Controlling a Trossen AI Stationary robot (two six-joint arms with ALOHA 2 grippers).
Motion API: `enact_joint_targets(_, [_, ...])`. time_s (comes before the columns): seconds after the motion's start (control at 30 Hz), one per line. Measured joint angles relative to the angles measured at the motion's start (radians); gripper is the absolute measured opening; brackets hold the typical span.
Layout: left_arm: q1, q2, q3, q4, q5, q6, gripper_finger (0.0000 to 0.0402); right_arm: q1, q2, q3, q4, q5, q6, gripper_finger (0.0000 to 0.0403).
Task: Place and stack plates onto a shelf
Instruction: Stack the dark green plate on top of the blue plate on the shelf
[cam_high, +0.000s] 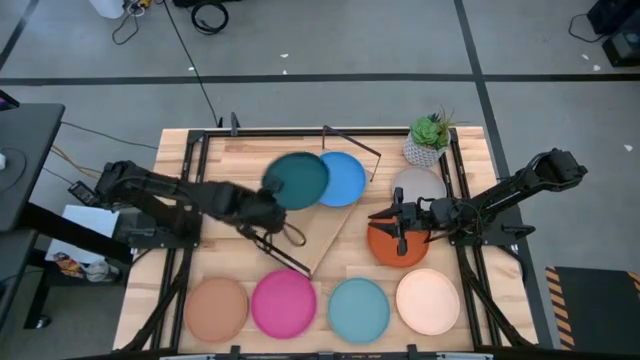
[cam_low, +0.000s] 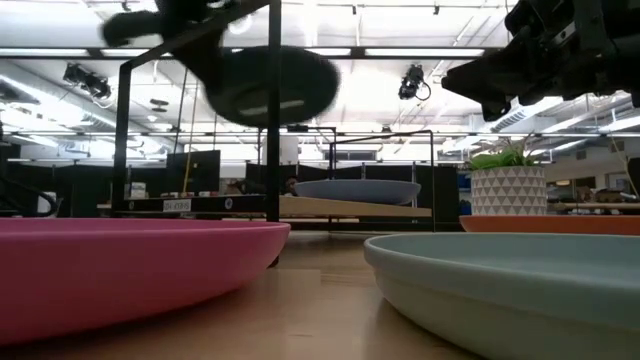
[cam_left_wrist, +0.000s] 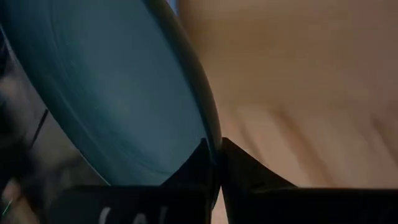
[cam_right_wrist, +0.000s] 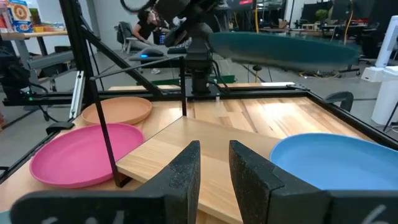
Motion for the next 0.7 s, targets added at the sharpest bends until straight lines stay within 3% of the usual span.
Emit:
enact_joint_targets(0.13, [0.116,0.023,-0.018,0.193,0.167,0.132,0.0016,0.000,0.000,0.000,-0.009,0.001,0.012,0.0091])
enact_joint_targets(0.27, [0.190,0.091,-0.020,0.295,0.245,0.225,0.0016,0.000,0.000,0.000,-0.027,0.002,0.026,0.0091])
enact_joint_targets(0.43, [0.205,0.206,-0.020,0.394,0.241,0.400,0.0016,0.000,0.000,0.000,-0.042,0.003,0.026,0.0091])
enact_joint_targets(0.7, [0.205,0.301,-0.020,0.483,0.108,0.585,0.0029,0.000,0.000,0.000,-0.043,0.008,0.026,0.0091])
